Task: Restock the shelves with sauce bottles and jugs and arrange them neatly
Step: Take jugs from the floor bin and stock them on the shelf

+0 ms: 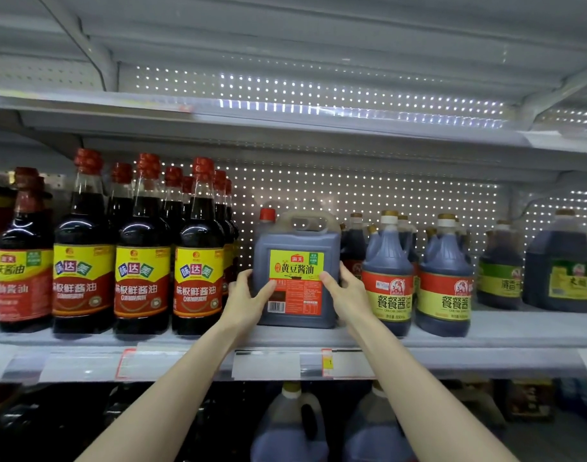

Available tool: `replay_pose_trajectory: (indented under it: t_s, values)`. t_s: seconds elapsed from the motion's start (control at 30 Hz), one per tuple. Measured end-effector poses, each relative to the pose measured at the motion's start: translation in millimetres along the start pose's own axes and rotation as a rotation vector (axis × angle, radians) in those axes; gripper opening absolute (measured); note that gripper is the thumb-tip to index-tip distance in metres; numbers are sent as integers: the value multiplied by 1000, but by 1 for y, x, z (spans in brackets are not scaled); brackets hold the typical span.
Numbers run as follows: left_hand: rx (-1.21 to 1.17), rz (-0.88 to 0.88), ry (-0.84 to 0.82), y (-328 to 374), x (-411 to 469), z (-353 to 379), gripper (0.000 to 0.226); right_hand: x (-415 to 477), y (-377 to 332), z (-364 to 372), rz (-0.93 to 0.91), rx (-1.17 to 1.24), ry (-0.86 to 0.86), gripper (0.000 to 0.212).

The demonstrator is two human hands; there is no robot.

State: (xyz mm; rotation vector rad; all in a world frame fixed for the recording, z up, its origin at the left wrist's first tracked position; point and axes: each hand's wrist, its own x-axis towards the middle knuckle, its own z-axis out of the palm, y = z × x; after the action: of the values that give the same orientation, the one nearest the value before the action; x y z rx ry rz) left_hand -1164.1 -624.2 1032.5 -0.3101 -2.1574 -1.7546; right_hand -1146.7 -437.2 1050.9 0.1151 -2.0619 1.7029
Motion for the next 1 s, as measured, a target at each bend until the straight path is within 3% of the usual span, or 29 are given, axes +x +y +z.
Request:
replay_pose_trajectory:
  t_s: [0.33,0.7,1.0]
  values:
    - [-38,40,-10,1,7,-1,80,4,10,5,-25,50,29,58]
    - [87,67,106,5,12,3,62,16,10,-6,-20,50,-8,55]
    - [102,50,112,3,15,5,63,28,20,5,28,59,-4,58]
